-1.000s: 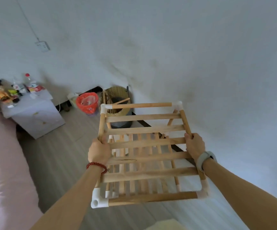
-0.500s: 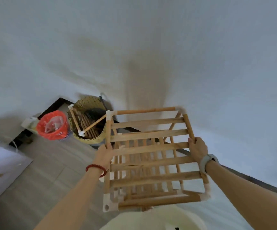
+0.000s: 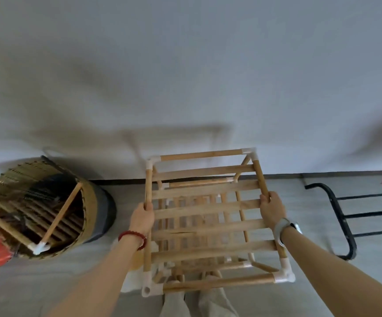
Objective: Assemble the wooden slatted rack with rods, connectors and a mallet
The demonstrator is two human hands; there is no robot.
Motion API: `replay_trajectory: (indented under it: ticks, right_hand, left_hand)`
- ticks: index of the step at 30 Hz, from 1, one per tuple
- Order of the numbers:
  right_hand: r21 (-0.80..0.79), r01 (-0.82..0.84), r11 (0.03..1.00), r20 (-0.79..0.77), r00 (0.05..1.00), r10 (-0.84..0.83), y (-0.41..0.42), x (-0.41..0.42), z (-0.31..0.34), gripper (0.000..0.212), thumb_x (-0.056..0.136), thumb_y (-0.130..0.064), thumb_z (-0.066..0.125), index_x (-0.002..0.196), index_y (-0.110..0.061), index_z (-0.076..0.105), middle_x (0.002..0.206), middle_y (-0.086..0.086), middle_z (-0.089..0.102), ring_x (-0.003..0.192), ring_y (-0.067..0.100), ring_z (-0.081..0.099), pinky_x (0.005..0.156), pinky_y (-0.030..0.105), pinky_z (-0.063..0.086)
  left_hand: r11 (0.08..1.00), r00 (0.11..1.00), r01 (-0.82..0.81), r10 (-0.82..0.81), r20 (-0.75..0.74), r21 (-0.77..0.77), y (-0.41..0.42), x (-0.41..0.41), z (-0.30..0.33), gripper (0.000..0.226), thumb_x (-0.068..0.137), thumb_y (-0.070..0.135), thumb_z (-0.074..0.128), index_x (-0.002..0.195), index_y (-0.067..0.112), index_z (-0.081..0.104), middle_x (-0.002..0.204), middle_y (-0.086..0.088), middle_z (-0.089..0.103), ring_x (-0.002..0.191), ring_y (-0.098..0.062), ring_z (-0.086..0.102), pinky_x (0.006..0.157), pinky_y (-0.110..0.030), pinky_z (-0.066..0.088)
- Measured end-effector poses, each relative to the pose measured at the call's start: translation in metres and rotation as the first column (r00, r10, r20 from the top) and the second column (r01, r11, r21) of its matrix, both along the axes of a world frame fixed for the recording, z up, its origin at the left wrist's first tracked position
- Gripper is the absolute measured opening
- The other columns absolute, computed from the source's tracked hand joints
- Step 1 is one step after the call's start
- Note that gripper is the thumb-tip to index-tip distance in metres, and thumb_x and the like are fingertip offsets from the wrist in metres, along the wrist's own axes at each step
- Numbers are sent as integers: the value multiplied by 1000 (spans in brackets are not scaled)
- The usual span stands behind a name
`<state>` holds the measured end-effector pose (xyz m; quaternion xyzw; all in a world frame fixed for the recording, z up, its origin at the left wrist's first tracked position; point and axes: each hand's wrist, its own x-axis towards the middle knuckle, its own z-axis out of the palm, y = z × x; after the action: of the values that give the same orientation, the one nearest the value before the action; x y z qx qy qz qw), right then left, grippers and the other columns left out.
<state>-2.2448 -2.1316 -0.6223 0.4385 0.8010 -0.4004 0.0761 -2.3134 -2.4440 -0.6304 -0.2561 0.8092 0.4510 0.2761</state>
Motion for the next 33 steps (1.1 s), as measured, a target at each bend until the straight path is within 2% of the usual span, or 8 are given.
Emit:
replay_trajectory:
  ticks: [4,10,16,22,26,29,31,33]
  right_hand:
    - [-32,49,998,15,999,-48,9,-27,-55,21,100,-18,37,114,-8,47,80,1,48,69,15,47,66,32,37]
    - [-83,54,995,15,998,-53,13,-63,-126,16,101,-17,33,111,-10,44,79,1,46,66,14,44,59,30,37]
    - [-42,68,997,-42,997,-69,24,-95,-145,13,101,-17,34,103,-11,45,77,1,44,64,13,42,53,27,32]
    - [5,-10,1000,-105,994,10,27,-113,-147,11,101,-16,35,99,-16,46,79,-4,46,71,12,45,60,27,33]
    - [-30,-39,999,-51,998,37,36,-103,-153,12,101,-19,36,104,-14,47,77,-3,47,66,11,46,60,28,36]
    - [-42,-91,995,67,993,93,38,-106,-147,20,101,-22,34,114,-14,48,83,3,52,71,17,50,64,30,39]
    - [-26,-136,990,164,977,139,39,-110,-143,24,100,-21,33,118,-14,47,89,7,54,76,22,53,65,32,41]
    - [11,-211,977,204,957,205,33,-116,-132,29,97,-16,34,123,-12,45,100,11,56,82,24,53,67,32,41]
  left_hand:
    - [1000,999,25,-25,-27,-15,14,-35,-53,25,102,29,36,109,11,51,86,-4,54,77,-19,54,73,-34,47]
    - [999,1000,8,-7,20,-41,25,-77,-120,29,102,27,35,119,9,50,90,-5,53,84,-21,54,81,-38,48]
    - [997,996,57,-60,-60,-45,33,-113,-140,25,102,28,36,113,12,51,89,-2,53,82,-19,54,86,-42,50]
    - [997,992,57,-63,-113,-57,32,-116,-143,20,102,26,37,106,12,50,94,-6,54,81,-18,53,76,-35,42]
    - [990,985,104,-116,-127,-99,43,-110,-145,17,101,25,38,106,13,50,90,-2,54,93,-25,58,80,-37,44]
    - [976,988,110,-128,-89,-188,46,-111,-140,24,102,24,36,117,10,49,82,2,50,78,-17,52,74,-34,40]
    - [950,978,197,-208,-22,-244,43,-113,-132,32,101,23,38,130,9,44,94,-4,55,79,-19,56,72,-32,43]
    - [893,944,305,-329,-18,-330,41,-118,-117,39,98,23,44,135,11,39,114,-12,54,96,-28,59,80,-38,50]
